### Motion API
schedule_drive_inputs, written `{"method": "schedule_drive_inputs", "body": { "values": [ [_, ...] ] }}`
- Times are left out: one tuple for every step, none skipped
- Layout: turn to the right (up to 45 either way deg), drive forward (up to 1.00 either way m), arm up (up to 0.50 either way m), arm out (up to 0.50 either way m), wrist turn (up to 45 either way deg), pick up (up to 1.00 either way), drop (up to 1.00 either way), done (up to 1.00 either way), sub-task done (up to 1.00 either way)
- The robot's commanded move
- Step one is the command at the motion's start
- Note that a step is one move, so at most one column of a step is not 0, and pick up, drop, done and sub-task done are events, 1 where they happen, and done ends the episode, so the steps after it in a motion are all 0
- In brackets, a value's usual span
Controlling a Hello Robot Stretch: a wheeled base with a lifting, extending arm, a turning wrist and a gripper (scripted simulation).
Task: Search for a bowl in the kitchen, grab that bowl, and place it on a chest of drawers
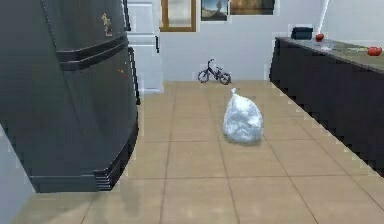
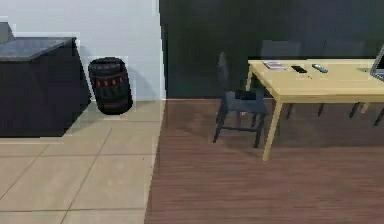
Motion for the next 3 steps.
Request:
{"method": "schedule_drive_inputs", "body": {
  "values": [
    [0.0, 1.0, 0.0, 0.0, 0.0, 0.0, 0.0, 0.0, 0.0],
    [0.0, 1.0, 0.0, 0.0, 0.0, 0.0, 0.0, 0.0, 0.0],
    [0.0, 0.65, 0.0, 0.0, 0.0, 0.0, 0.0, 0.0, 0.0]
  ]
}}
